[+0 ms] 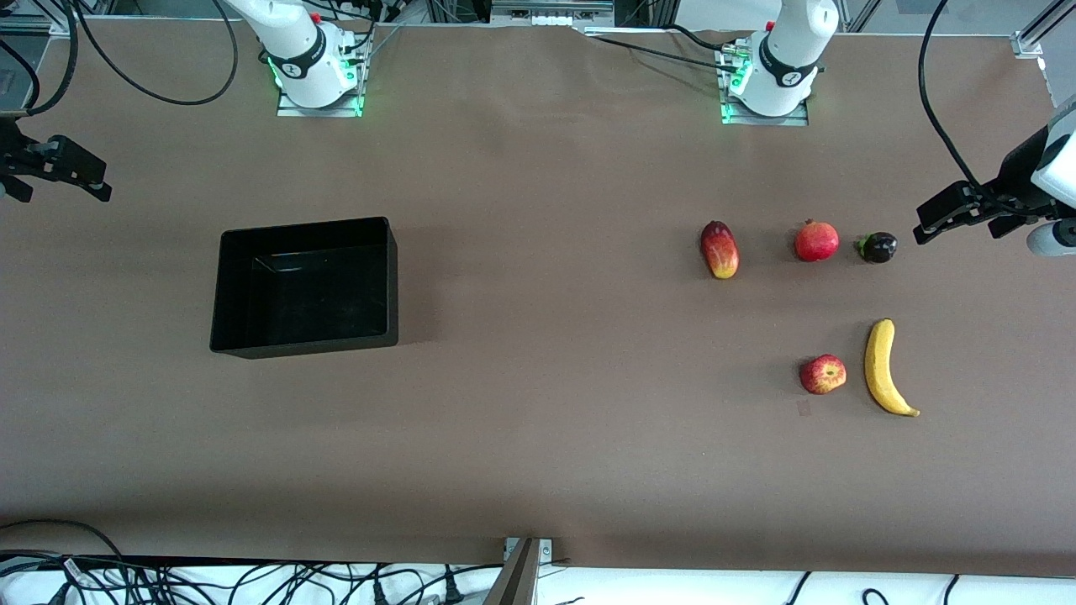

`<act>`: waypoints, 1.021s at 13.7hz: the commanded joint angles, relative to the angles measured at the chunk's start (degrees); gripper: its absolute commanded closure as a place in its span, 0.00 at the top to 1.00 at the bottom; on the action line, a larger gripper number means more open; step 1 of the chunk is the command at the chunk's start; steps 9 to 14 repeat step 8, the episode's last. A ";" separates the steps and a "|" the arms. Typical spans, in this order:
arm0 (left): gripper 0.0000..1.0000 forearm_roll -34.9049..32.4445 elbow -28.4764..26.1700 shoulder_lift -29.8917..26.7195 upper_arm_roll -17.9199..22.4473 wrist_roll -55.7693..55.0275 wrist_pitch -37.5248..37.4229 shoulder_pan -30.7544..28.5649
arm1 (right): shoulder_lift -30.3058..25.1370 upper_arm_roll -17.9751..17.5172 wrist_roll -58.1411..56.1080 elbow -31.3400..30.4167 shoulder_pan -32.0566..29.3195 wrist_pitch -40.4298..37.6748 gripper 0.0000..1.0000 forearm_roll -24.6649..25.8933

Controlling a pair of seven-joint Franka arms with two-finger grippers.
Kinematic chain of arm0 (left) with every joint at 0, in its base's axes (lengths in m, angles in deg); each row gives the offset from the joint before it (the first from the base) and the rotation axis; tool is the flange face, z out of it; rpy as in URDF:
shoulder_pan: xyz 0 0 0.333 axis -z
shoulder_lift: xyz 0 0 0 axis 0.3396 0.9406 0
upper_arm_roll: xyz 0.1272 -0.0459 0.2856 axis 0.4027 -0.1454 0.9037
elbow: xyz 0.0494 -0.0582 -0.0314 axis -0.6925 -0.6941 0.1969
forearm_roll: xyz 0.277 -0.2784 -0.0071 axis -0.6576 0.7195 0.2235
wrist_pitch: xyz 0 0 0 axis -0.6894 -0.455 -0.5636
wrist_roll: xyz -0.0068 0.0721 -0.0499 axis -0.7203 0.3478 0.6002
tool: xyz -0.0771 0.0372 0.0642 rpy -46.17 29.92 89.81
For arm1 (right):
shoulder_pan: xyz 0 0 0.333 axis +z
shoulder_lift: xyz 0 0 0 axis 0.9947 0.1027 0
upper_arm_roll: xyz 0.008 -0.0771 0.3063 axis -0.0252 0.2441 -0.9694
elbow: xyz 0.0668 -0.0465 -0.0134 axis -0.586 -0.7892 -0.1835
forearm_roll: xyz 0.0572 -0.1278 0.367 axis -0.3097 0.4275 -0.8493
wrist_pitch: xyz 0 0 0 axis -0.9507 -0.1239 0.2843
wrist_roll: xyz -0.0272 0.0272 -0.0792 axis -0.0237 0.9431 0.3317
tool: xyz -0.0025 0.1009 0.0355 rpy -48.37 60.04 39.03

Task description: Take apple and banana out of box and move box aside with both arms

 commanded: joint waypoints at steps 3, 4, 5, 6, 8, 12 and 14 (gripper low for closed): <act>1.00 -1.14 -1.18 -0.89 -0.65 -0.44 -0.24 -0.53 | 0.80 -0.97 0.58 0.41 -1.21 -1.62 1.00 0.31; 1.00 -1.14 -1.18 -1.15 -0.65 -0.44 -0.24 -0.44 | 0.71 -0.97 0.67 0.41 -1.21 -1.97 1.00 0.31; 1.00 -1.14 -1.27 -1.33 -0.48 -0.44 -0.24 -0.01 | 0.71 -0.97 0.84 0.58 -1.21 -2.67 1.00 0.48; 1.00 -1.14 -1.27 -1.42 -0.30 -0.44 -0.24 0.26 | 0.80 -0.88 1.02 0.59 -1.21 -2.76 1.00 0.48; 1.00 -1.14 -1.27 -1.42 -0.21 -0.53 -0.24 0.35 | 0.89 -0.26 1.02 0.67 -1.21 -2.76 1.00 0.40; 1.00 -1.14 -1.27 -1.42 -0.21 -0.53 -0.24 0.35 | 0.89 -0.26 1.02 0.67 -1.21 -2.76 1.00 0.40; 1.00 -1.14 -1.27 -1.42 -0.21 -0.53 -0.24 0.35 | 0.89 -0.26 1.02 0.67 -1.21 -2.76 1.00 0.40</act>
